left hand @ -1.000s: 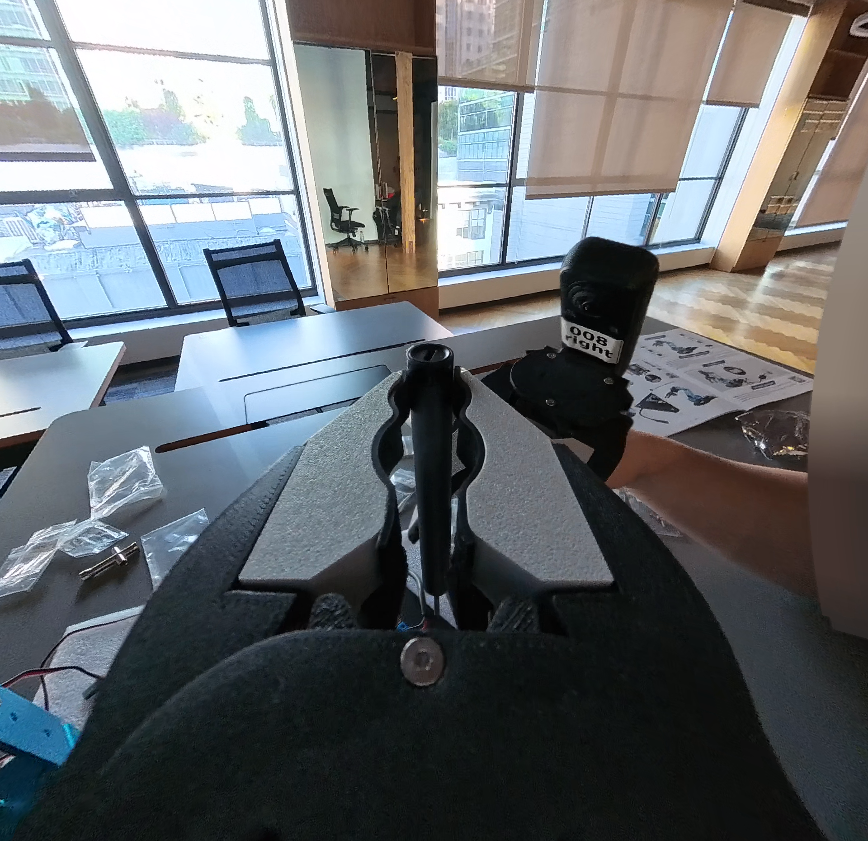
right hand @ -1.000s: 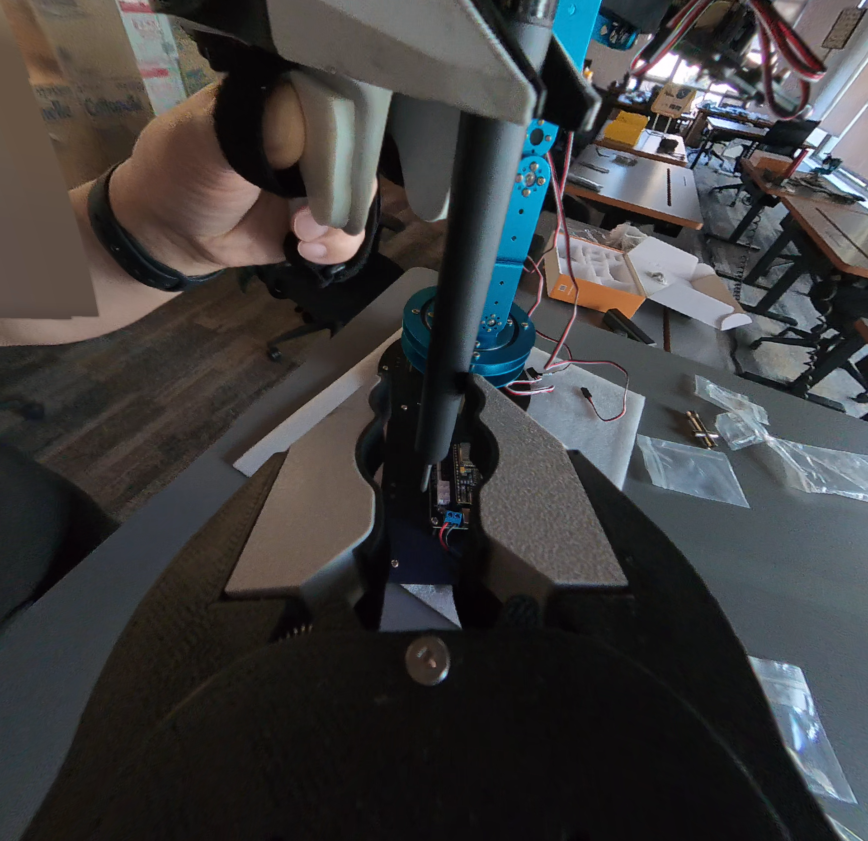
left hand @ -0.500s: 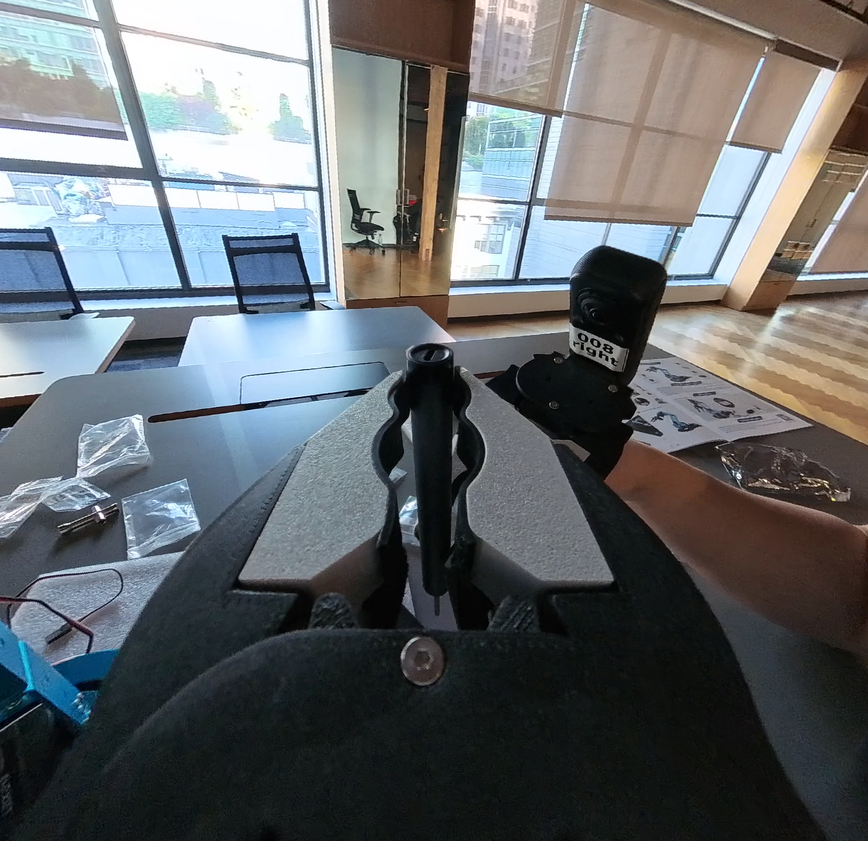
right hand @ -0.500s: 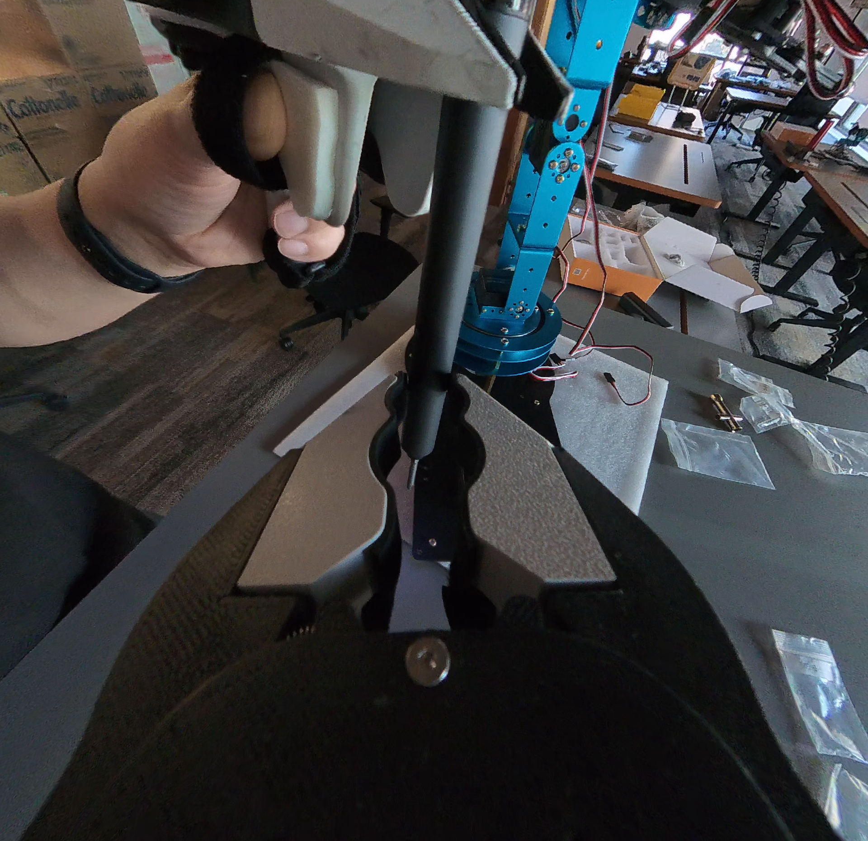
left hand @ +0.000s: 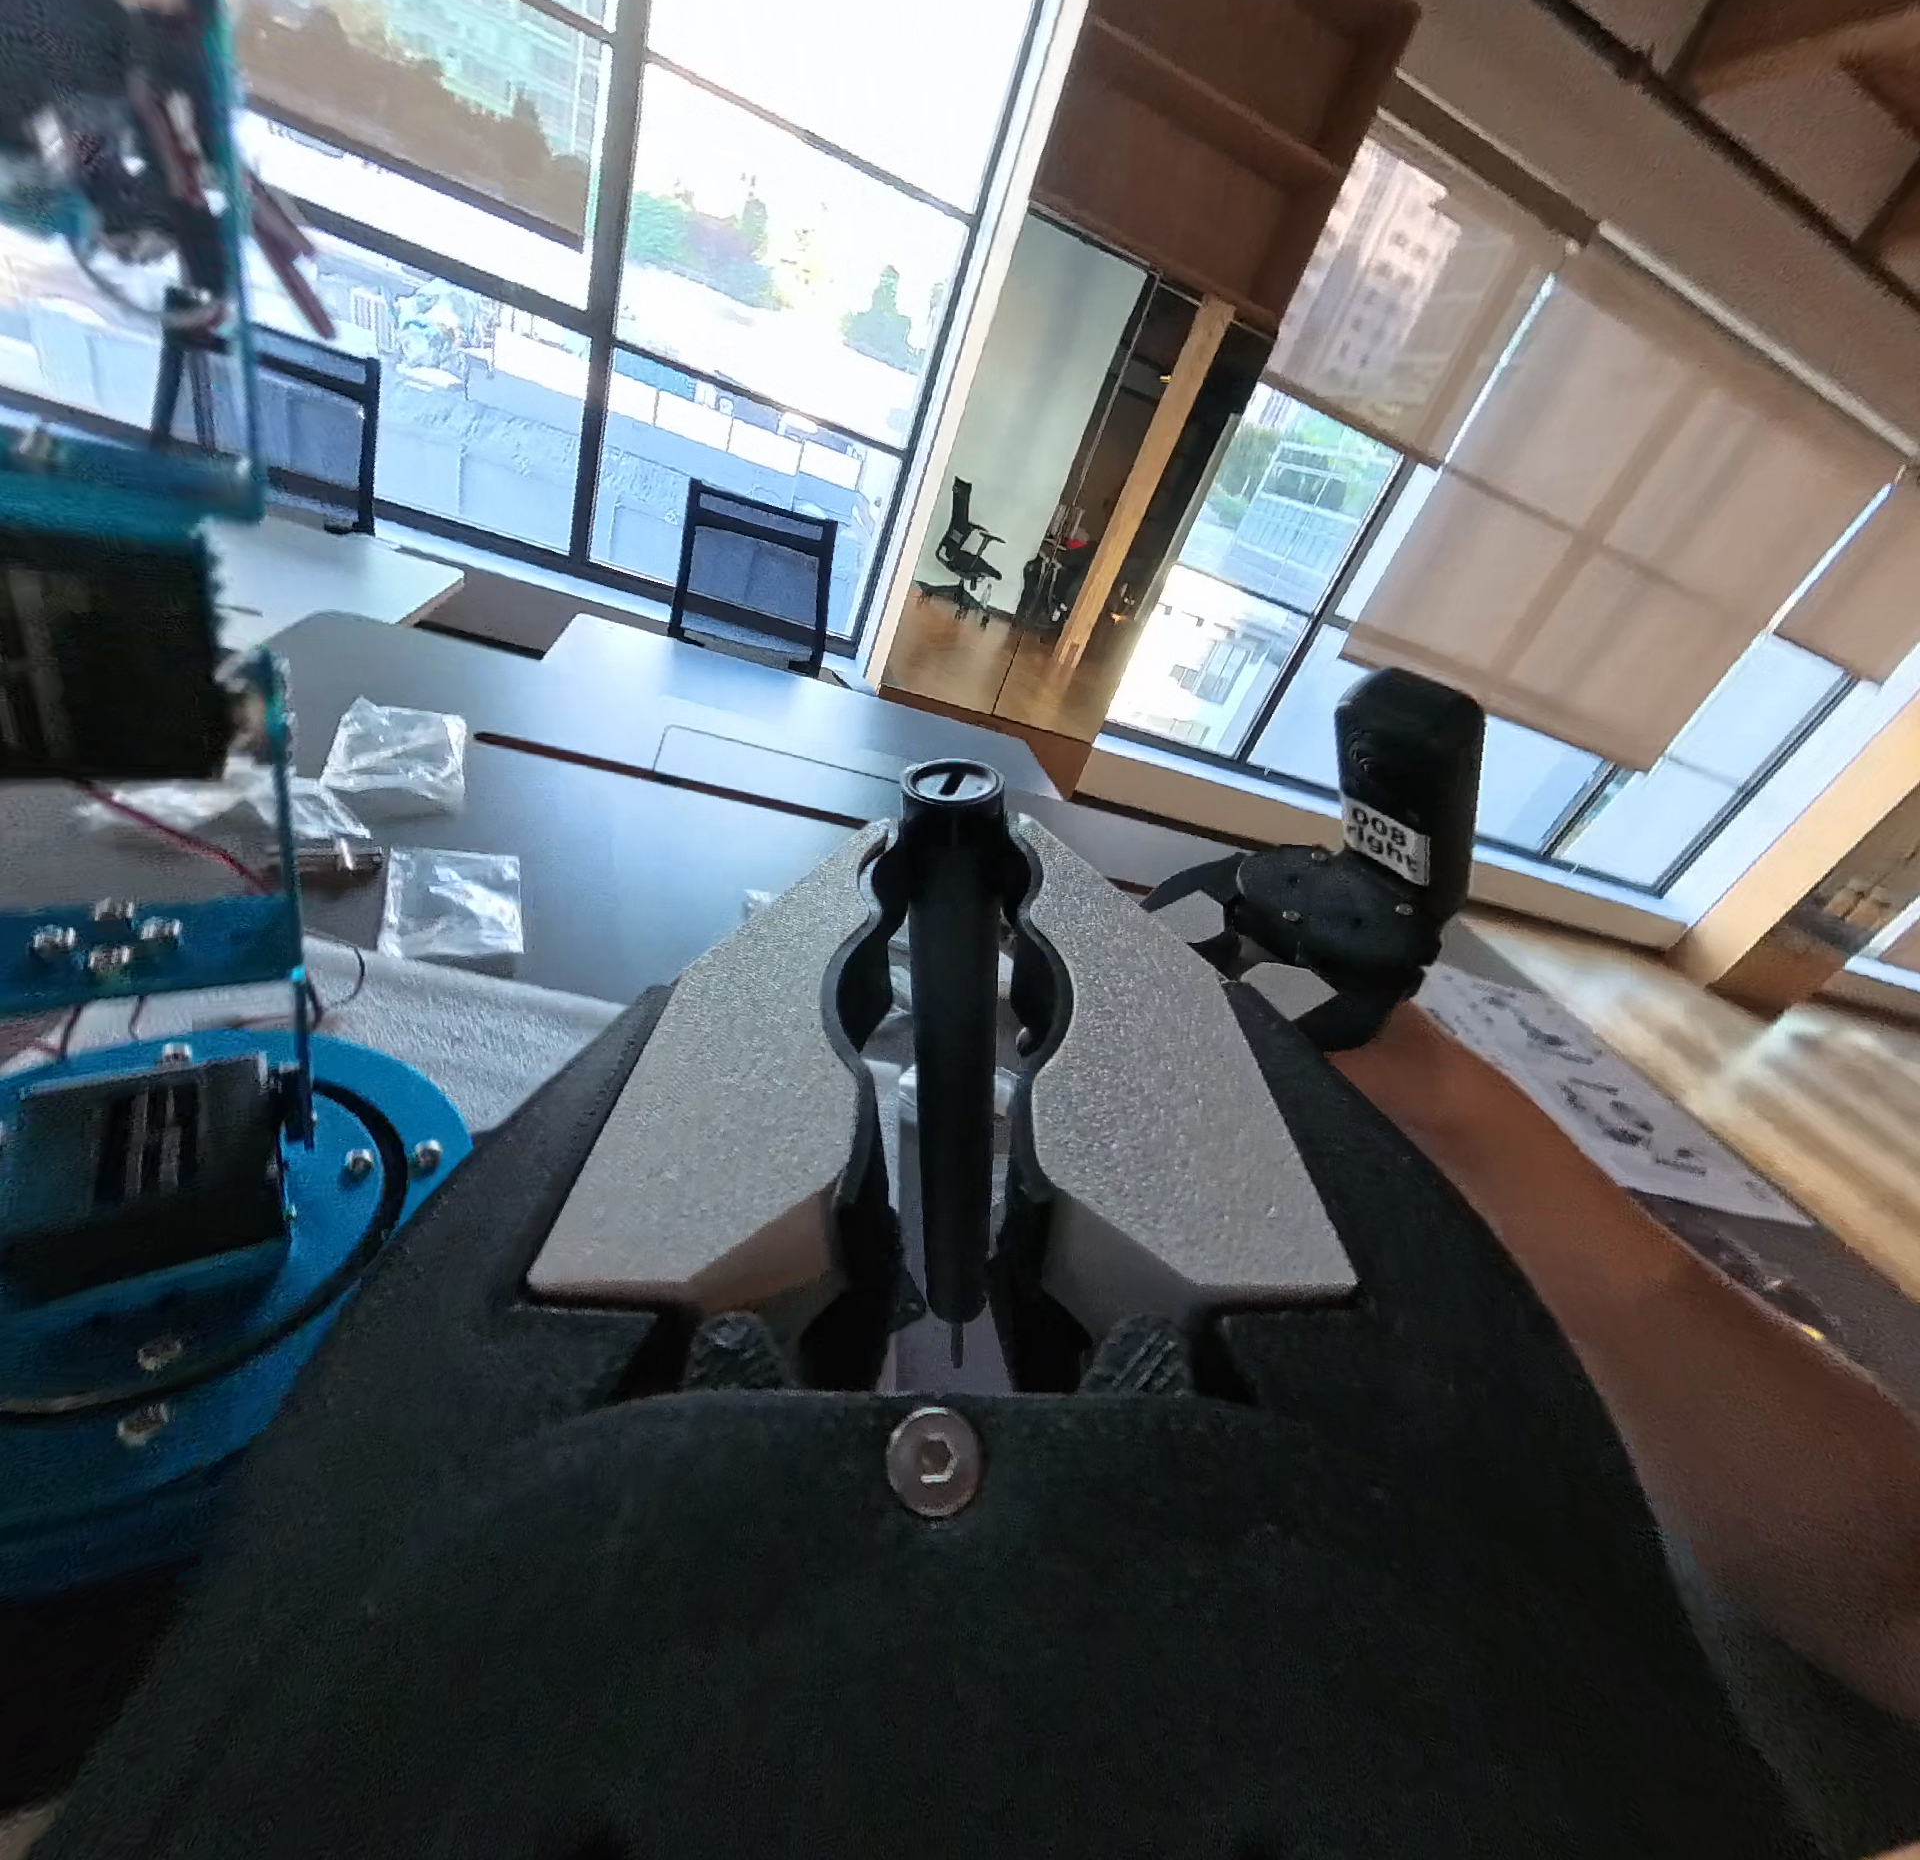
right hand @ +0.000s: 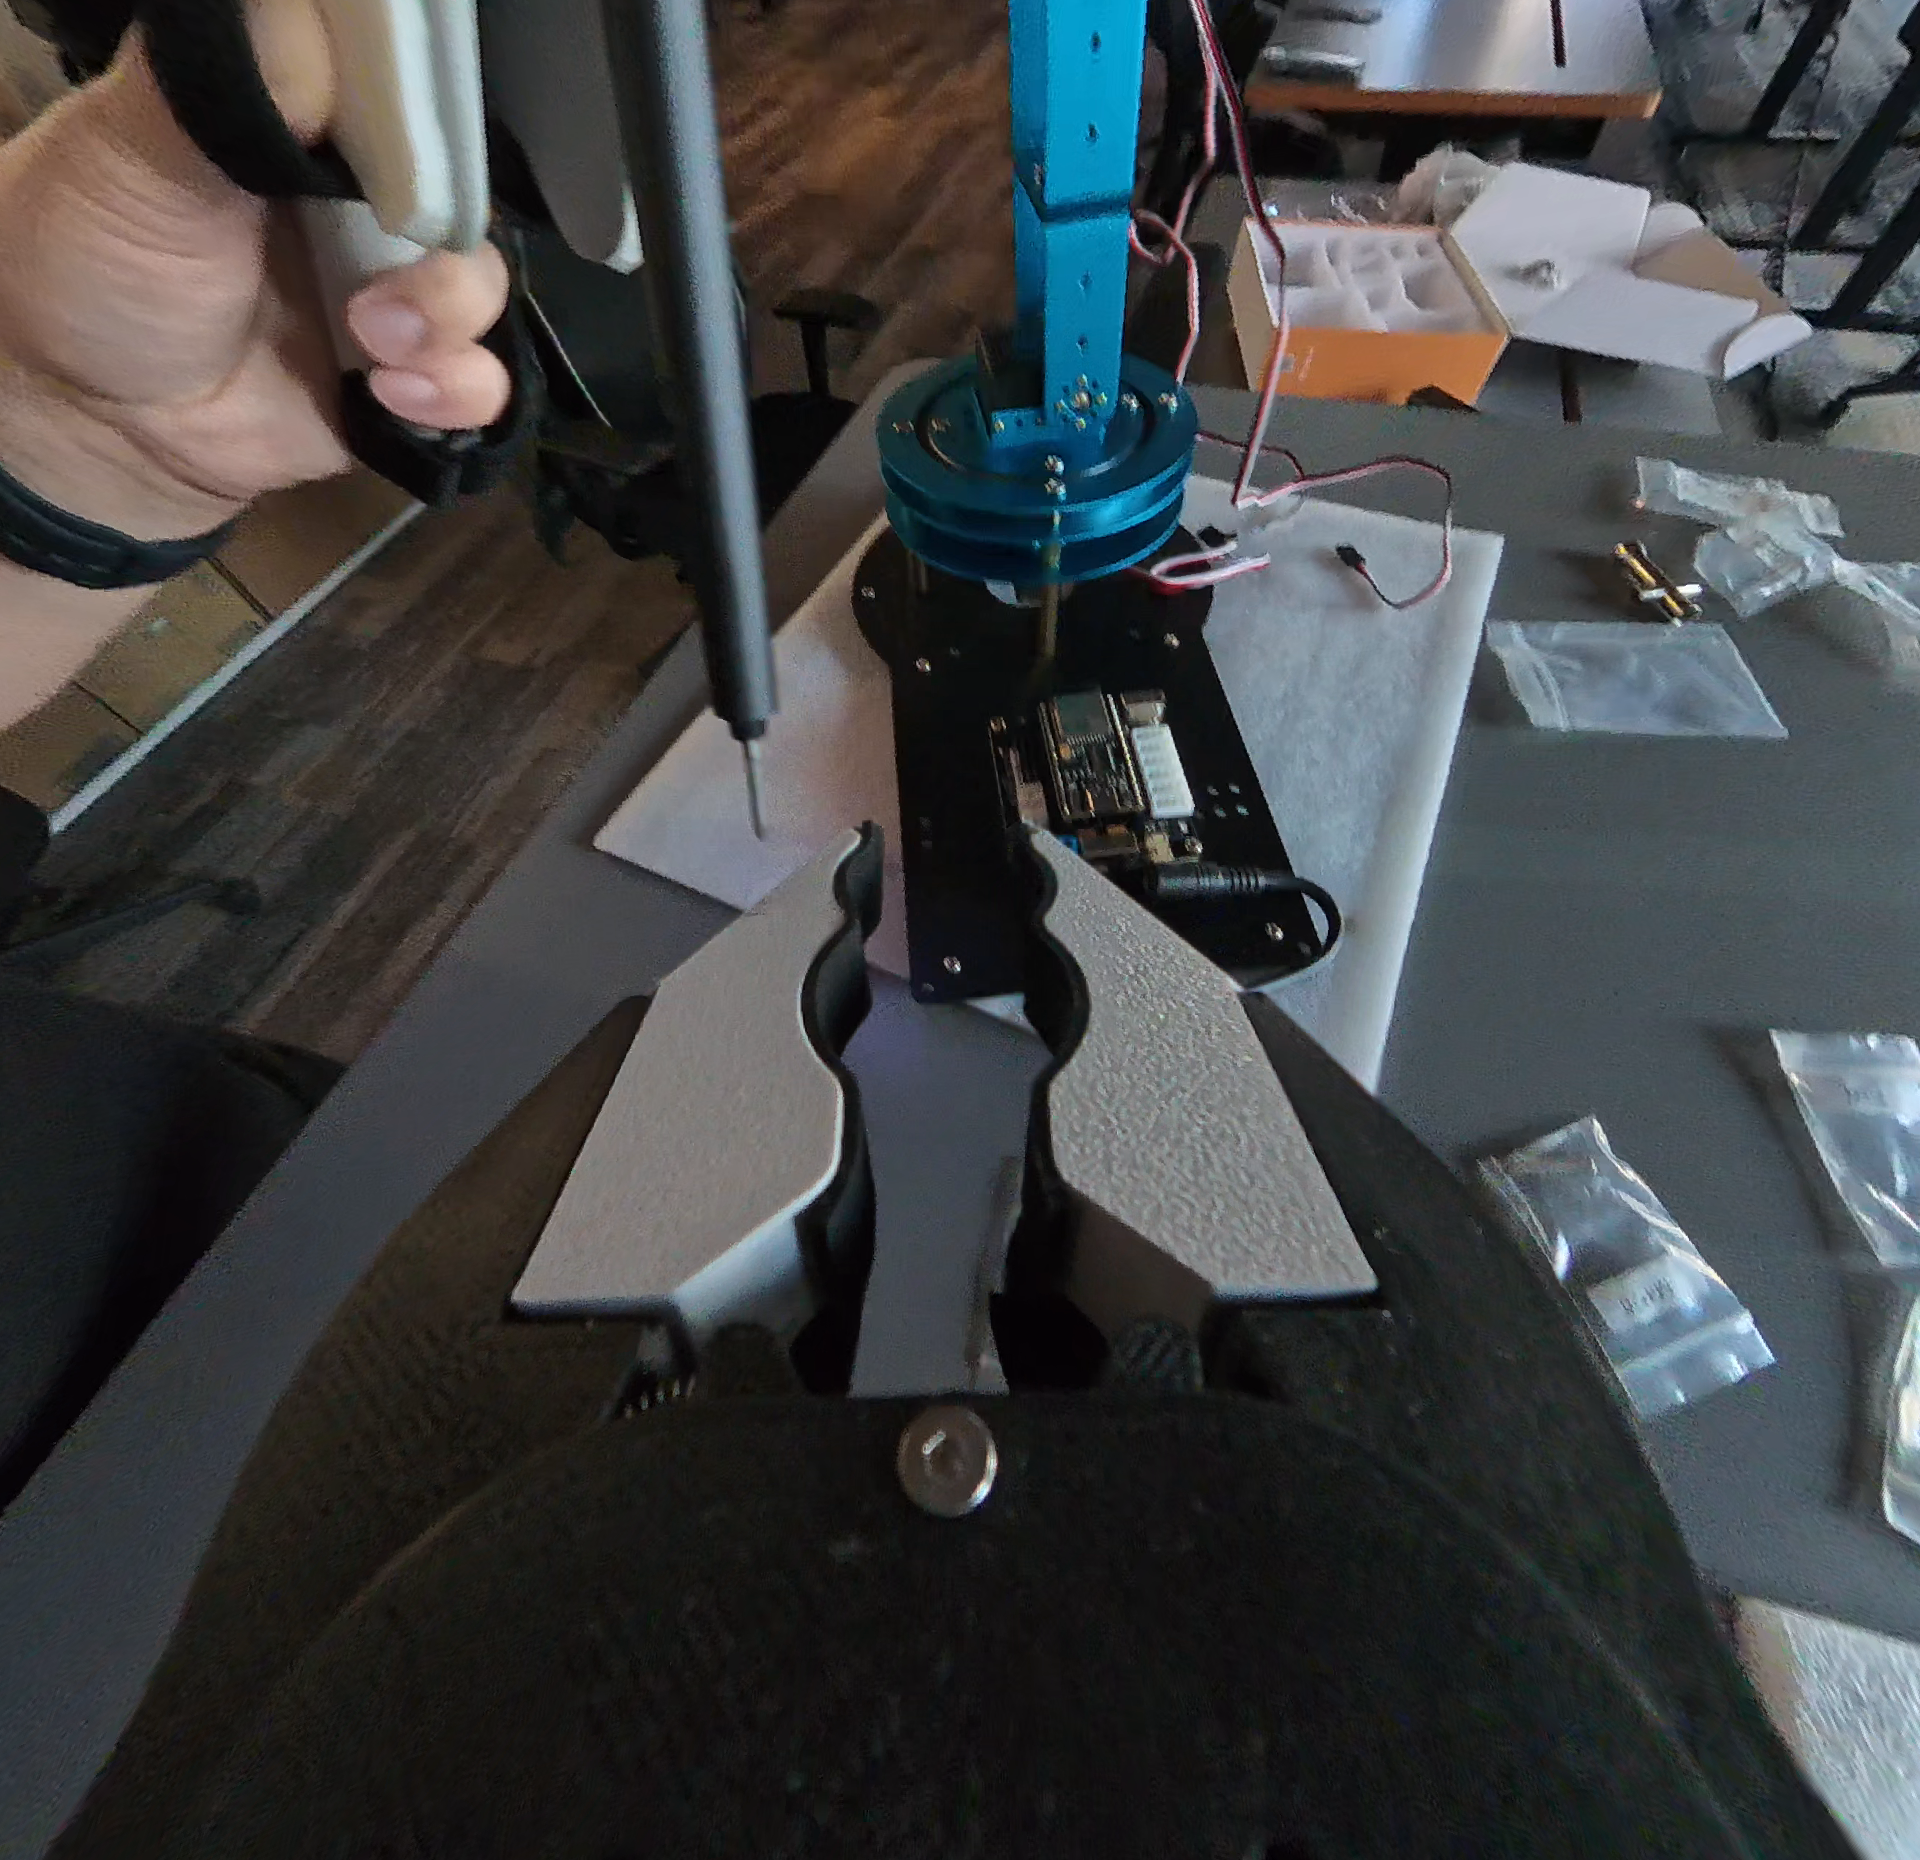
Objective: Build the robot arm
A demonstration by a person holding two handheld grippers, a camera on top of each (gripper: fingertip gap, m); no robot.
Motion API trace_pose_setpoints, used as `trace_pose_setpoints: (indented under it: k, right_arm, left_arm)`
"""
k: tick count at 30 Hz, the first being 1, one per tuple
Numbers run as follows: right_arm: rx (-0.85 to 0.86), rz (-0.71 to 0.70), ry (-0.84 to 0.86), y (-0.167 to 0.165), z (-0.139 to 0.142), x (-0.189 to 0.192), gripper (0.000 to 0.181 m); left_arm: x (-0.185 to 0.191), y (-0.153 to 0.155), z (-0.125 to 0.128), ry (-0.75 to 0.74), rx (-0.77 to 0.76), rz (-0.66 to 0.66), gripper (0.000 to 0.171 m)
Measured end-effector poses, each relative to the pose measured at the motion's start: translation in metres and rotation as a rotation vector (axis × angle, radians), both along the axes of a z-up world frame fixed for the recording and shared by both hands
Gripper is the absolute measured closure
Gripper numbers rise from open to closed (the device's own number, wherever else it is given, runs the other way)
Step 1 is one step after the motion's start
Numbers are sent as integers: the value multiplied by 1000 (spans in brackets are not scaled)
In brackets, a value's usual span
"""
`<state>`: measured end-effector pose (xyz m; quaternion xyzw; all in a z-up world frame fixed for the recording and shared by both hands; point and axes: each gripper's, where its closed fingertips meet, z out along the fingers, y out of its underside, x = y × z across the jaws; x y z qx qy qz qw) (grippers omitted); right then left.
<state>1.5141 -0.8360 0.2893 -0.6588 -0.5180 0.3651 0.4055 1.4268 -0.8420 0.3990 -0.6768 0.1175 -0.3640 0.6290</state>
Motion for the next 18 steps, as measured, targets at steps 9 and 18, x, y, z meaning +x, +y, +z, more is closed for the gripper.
trace_pose_setpoints:
  k: [9, 18]
  right_arm:
    - [-111, 53, -2, -12, -10, -2, 158]
    - [58, -64, -20, 13, -51, -26, 171]
  left_arm:
    - [-15, -17, -19, -35, -42, 36, 156]
    - [-33, -26, -22, -55, -41, 57, 156]
